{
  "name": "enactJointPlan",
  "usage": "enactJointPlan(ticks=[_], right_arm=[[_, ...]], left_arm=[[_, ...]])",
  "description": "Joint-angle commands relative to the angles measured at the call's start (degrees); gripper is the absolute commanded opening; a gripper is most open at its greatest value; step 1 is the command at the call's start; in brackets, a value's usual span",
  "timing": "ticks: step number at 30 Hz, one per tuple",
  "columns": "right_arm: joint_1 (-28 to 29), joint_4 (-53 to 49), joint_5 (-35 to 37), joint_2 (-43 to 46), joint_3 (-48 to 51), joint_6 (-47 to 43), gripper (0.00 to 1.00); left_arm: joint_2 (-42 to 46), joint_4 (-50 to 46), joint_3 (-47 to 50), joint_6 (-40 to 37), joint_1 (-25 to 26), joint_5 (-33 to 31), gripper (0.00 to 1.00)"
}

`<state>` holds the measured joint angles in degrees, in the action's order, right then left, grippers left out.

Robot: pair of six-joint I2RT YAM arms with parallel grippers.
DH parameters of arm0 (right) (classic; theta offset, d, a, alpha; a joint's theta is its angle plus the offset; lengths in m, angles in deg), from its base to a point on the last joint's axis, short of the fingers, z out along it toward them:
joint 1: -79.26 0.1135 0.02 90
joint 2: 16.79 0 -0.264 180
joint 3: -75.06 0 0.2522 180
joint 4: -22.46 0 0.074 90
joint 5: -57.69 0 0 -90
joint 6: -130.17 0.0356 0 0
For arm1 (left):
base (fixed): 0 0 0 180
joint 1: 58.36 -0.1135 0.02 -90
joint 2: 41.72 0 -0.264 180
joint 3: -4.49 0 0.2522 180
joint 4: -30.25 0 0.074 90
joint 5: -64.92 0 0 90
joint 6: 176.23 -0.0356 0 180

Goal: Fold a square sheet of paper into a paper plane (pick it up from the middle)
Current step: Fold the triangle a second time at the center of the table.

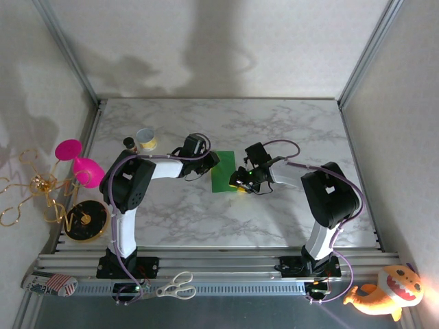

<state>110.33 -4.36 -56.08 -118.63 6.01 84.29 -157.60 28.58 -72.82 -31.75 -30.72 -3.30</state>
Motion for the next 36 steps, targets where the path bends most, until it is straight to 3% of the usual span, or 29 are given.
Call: enactJointPlan(ticks=[1, 15, 36], right_arm=[[0.4, -0.5, -0.7, 1.1, -1.1, -1.0, 0.37], [0.4, -4.2, 1.5, 1.5, -1.5, -1.6, 0.39], [0.5, -2.0, -2.1, 0.5, -0.8, -1.9, 0.31]], left_arm=[[-1.5, -5.3, 2.5, 0.2, -0.7, -1.7, 0.24], [-1.9, -5.2, 2.6, 0.1, -0.9, -1.6, 0.24], [-1.9, -5.2, 2.9, 0.2, -1.0, -1.8, 0.24]])
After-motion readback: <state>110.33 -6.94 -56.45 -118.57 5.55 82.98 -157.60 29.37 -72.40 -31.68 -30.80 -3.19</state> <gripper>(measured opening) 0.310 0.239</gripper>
